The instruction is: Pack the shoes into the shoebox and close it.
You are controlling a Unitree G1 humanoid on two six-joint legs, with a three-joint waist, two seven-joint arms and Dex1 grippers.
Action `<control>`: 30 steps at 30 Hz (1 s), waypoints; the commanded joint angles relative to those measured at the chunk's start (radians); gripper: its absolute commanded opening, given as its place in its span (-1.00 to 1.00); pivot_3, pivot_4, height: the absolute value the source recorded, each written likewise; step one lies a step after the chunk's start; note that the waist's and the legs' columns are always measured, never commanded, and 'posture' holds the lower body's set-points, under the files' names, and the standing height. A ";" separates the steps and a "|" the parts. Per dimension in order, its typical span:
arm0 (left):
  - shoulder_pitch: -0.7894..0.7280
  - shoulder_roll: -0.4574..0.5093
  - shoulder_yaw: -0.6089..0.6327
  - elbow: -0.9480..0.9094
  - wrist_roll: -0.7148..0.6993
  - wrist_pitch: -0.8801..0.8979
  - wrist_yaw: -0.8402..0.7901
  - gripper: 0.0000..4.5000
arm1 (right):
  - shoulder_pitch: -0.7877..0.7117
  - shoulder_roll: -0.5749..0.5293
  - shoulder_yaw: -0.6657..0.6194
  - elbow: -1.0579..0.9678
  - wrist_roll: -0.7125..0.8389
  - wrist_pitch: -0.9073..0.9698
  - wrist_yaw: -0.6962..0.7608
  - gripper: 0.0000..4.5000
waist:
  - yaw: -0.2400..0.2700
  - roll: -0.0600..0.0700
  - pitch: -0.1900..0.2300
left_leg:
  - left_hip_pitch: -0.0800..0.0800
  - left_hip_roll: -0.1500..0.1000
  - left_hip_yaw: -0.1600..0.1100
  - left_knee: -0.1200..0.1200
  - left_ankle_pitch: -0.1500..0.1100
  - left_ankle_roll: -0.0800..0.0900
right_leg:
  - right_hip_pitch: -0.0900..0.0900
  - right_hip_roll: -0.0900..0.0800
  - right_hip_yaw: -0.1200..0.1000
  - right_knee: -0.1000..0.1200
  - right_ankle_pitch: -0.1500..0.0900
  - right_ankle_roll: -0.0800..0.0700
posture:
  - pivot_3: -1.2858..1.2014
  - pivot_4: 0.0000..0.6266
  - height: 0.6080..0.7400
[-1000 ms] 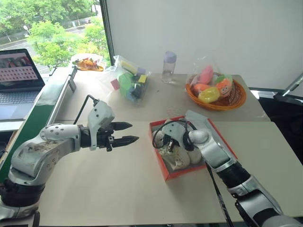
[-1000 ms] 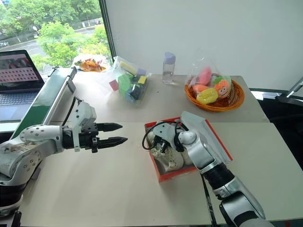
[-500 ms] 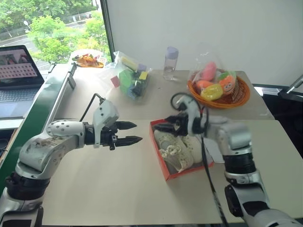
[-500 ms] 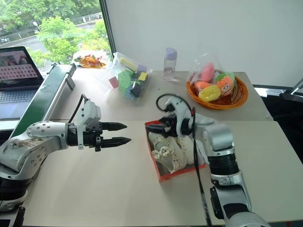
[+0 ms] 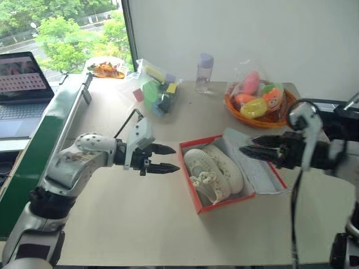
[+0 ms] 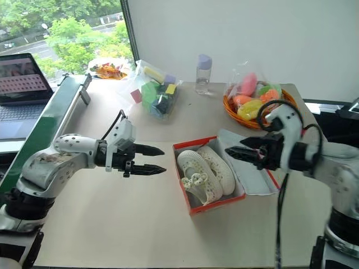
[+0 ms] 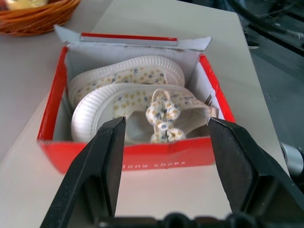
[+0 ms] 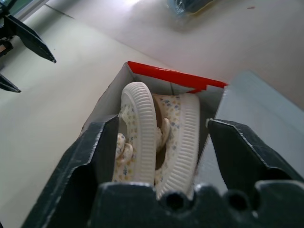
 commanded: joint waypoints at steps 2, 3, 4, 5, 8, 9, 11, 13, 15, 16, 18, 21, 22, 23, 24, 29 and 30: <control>-0.077 -0.027 -0.036 0.096 0.053 -0.074 -0.089 0.29 | 0.267 0.003 -0.186 -0.136 0.031 0.052 -0.005 -0.28 | 0.002 0.000 0.000 | 0.000 0.000 0.000 0.000 0.000 0.000 | 0.000 0.000 0.000 0.000 0.000 0.000 | 0.03 -0.52 1.00; -0.089 -0.036 -0.041 0.116 0.064 -0.081 -0.095 0.29 | 0.379 0.030 -0.215 -0.155 0.022 0.032 -0.002 -0.46 | 0.005 0.000 0.000 | 0.000 0.000 0.001 0.000 0.000 0.001 | 0.000 0.000 0.001 0.000 0.000 0.000 | 0.03 -0.52 1.00; -0.097 -0.040 -0.043 0.130 0.073 -0.088 -0.100 0.29 | 0.453 0.051 -0.235 -0.168 0.019 0.016 -0.001 -0.60 | 0.007 0.000 0.000 | -0.001 -0.001 0.001 0.000 -0.001 0.001 | -0.001 0.000 0.002 0.000 0.000 0.000 | 0.03 -0.52 1.00; -0.102 -0.045 -0.045 0.140 0.082 -0.093 -0.104 0.29 | 0.521 0.069 -0.247 -0.172 0.015 -0.011 0.003 -0.76 | 0.010 0.000 0.000 | -0.002 -0.001 0.002 0.001 -0.001 0.002 | -0.001 0.000 0.002 0.000 0.000 0.001 | 0.03 -0.52 1.00; -0.111 -0.044 -0.041 0.136 0.093 -0.091 -0.117 0.29 | 0.711 0.137 -0.207 -0.116 -0.052 -0.150 -0.024 -0.98 | 0.011 0.000 0.000 | -0.003 -0.001 0.002 0.008 -0.004 0.006 | -0.001 0.000 0.003 0.002 -0.001 0.002 | 0.03 -0.52 1.00; -0.111 -0.041 -0.037 0.131 0.094 -0.089 -0.121 0.29 | 0.744 0.155 -0.186 -0.093 -0.070 -0.191 -0.036 -0.98 | 0.009 0.000 0.000 | -0.003 0.000 0.002 0.009 -0.004 0.006 | -0.001 0.000 0.003 0.002 -0.001 0.003 | 0.03 -0.52 1.00; -0.110 -0.032 -0.023 0.116 0.102 -0.087 -0.116 0.29 | 0.772 0.177 -0.108 -0.026 -0.125 -0.274 -0.076 -0.98 | -0.001 0.000 -0.001 | -0.003 0.000 0.004 0.011 -0.004 0.006 | 0.000 0.000 0.005 0.002 0.001 0.004 | 0.03 -0.52 1.00; -0.116 -0.016 -0.001 0.091 0.094 -0.056 -0.105 0.29 | 0.752 0.200 -0.030 0.056 -0.166 -0.355 -0.102 -0.98 | -0.010 0.000 0.000 | -0.002 0.002 0.007 0.012 -0.004 0.006 | 0.000 0.000 0.008 0.001 0.002 0.001 | 0.03 -0.52 1.00; -0.114 0.009 0.013 0.063 0.090 -0.028 -0.100 0.29 | 0.710 0.231 0.027 0.144 -0.191 -0.433 -0.120 -0.98 | -0.017 0.000 0.000 | 0.000 0.006 0.011 0.013 -0.004 0.006 | 0.000 0.000 0.010 0.000 0.002 -0.002 | 0.03 -0.52 1.00; -0.108 0.020 0.020 0.050 0.082 -0.015 -0.102 0.29 | 0.693 0.241 0.048 0.175 -0.203 -0.464 -0.130 -0.98 | -0.019 0.000 0.000 | 0.000 0.007 0.012 0.013 -0.004 0.006 | 0.000 0.001 0.011 0.000 0.003 -0.002 | 0.03 -0.52 1.00; -0.101 0.033 0.046 0.029 0.056 0.043 -0.086 0.52 | 0.643 0.264 0.094 0.263 -0.226 -0.533 -0.139 -1.00 | -0.020 0.001 -0.001 | 0.002 0.008 0.015 0.013 -0.004 0.006 | 0.000 0.001 0.013 0.000 0.003 -0.002 | 0.03 -0.52 1.00; -0.083 0.060 0.067 -0.006 0.057 0.068 -0.072 0.89 | 0.564 0.305 0.124 0.389 -0.239 -0.609 -0.158 -1.00 | -0.015 0.001 -0.001 | 0.002 0.008 0.016 0.012 -0.004 0.006 | 0.000 0.002 0.014 0.000 0.003 -0.001 | 0.03 -0.52 1.00; -0.079 0.068 0.075 -0.019 0.052 0.082 -0.065 0.99 | 0.535 0.314 0.139 0.432 -0.251 -0.639 -0.166 -1.00 | -0.014 0.001 -0.001 | 0.002 0.008 0.016 0.012 -0.004 0.006 | 0.000 0.002 0.014 0.000 0.006 0.003 | 0.03 -0.52 1.00; -0.073 0.077 0.083 -0.033 0.044 0.092 -0.063 0.99 | 0.512 0.324 0.147 0.459 -0.257 -0.662 -0.176 -1.00 | -0.013 0.001 -0.001 | 0.001 0.008 0.016 0.011 -0.004 0.006 | -0.001 0.002 0.014 -0.001 0.007 0.004 | 0.03 -0.52 1.00; -0.065 0.087 0.091 -0.050 0.035 0.101 -0.063 0.99 | 0.487 0.337 0.151 0.491 -0.260 -0.687 -0.185 -1.00 | -0.012 0.002 -0.001 | 0.001 0.008 0.016 0.011 -0.004 0.006 | -0.001 0.002 0.015 0.000 0.007 0.005 | 0.03 -0.52 1.00; -0.038 0.117 0.115 -0.106 0.030 0.116 -0.041 0.99 | 0.392 0.410 0.112 0.647 -0.235 -0.833 -0.203 -1.00 | -0.009 0.002 -0.001 | 0.001 0.007 0.016 0.010 -0.004 0.006 | -0.001 0.003 0.015 0.000 0.006 0.005 | 0.03 -0.52 1.00; -0.031 0.124 0.121 -0.116 0.025 0.121 -0.042 0.99 | 0.375 0.434 0.066 0.663 -0.183 -0.852 -0.191 -1.00 | -0.008 0.002 -0.001 | 0.001 0.007 0.016 0.011 -0.004 0.006 | -0.001 0.003 0.015 0.000 0.006 0.006 | 0.03 -0.52 1.00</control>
